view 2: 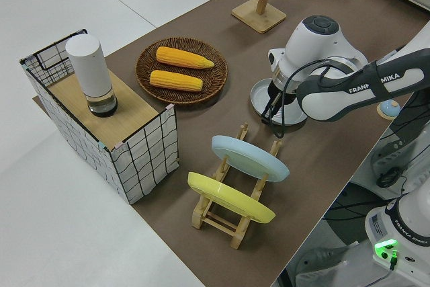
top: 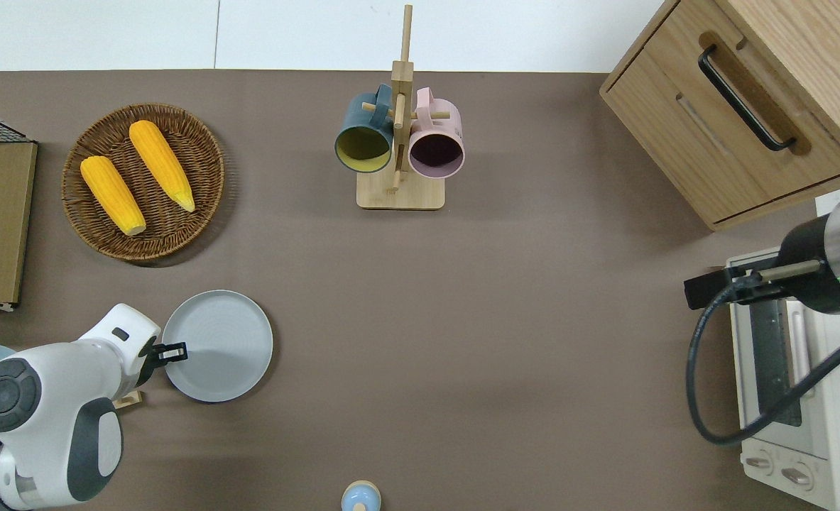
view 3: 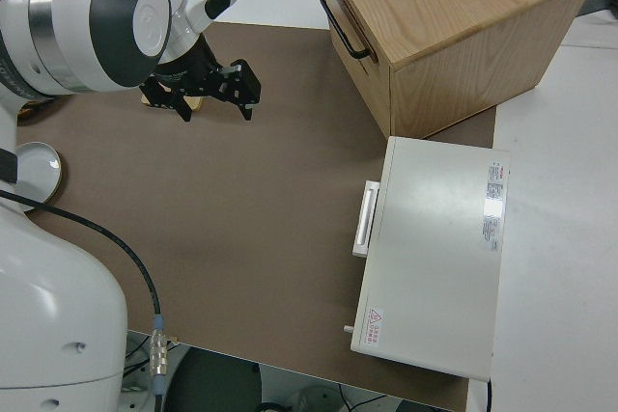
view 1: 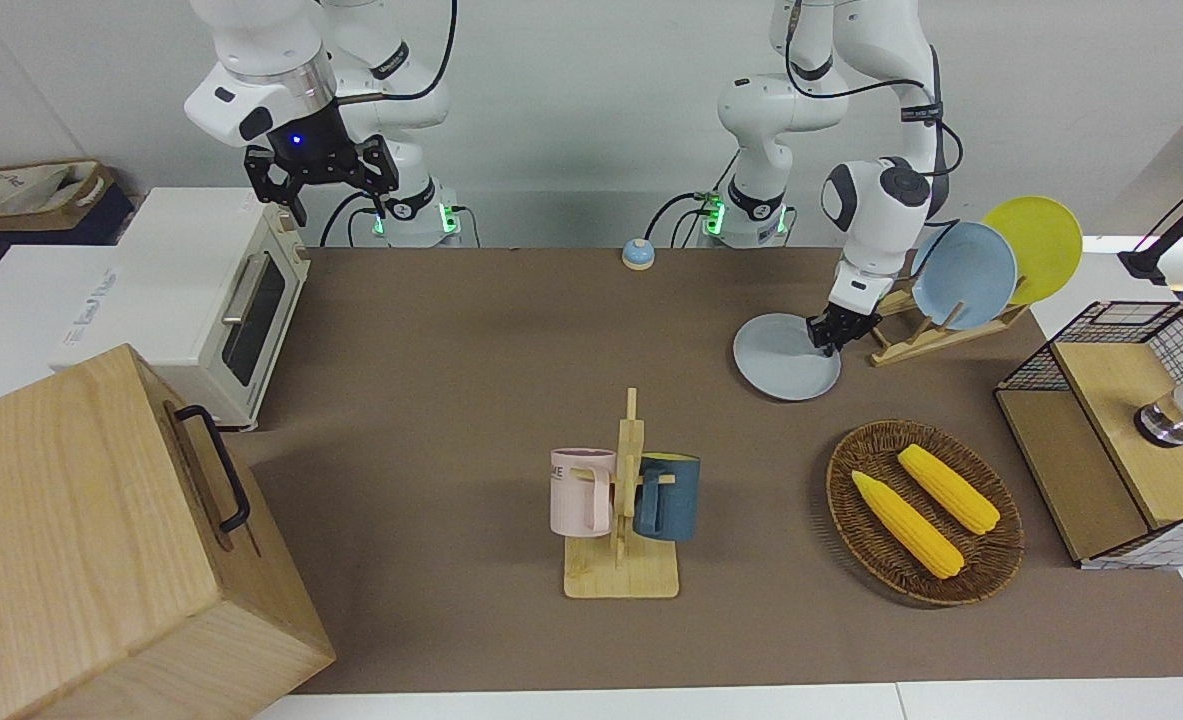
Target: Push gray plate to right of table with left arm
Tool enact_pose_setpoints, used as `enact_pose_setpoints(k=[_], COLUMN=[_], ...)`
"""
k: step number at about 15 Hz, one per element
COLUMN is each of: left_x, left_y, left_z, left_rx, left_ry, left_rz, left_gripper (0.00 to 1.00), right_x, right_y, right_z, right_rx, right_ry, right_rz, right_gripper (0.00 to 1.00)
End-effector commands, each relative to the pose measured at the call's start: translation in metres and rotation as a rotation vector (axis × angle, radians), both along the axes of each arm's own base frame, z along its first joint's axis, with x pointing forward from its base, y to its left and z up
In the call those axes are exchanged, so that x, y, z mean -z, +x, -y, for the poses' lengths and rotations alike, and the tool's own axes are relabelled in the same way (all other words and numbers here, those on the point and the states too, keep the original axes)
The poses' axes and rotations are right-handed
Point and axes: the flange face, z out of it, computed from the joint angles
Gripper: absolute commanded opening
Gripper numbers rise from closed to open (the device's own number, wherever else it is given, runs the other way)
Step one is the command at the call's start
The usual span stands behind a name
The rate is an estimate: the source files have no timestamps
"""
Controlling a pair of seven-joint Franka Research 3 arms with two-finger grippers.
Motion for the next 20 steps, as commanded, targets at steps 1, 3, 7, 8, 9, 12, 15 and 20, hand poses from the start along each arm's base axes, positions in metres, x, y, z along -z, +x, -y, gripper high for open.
enact_pose_setpoints(k=[1,3,7,8,9,12,15,20], left_x=[0.005,0.005,0.005,0.005,0.005,0.004,0.004,0.005], left_y=[-0.003,-0.003,-0.003,-0.003,-0.003,-0.002,-0.001,0.000], left_z=[-0.001,-0.001,-0.001,-0.001,-0.001,0.001,0.012,0.061], left_rx=[0.005,0.006,0.003,0.004,0.005,-0.003,-0.020,-0.095], left_ry=[0.012,0.012,0.012,0.012,0.012,0.011,0.010,0.005], left_rz=[-0.001,-0.001,-0.001,-0.001,-0.001,0.000,-0.001,-0.016], left_gripper=[0.00,0.00,0.00,0.00,0.00,0.00,0.00,0.00], right_x=[-0.004,-0.004,-0.004,-0.004,-0.004,-0.004,-0.004,-0.004], right_y=[-0.003,-0.003,-0.003,-0.003,-0.003,-0.003,-0.003,-0.003], right_z=[0.002,0.001,0.002,0.001,0.001,0.002,0.002,0.001], right_rx=[0.017,0.015,0.017,0.015,0.015,0.017,0.017,0.015], right_ry=[0.002,0.002,0.002,0.004,0.002,0.004,0.002,0.004], right_rz=[-0.004,-0.004,-0.004,-0.005,-0.004,-0.005,-0.004,-0.005], right_gripper=[0.983,0.983,0.983,0.983,0.983,0.983,0.983,0.983])
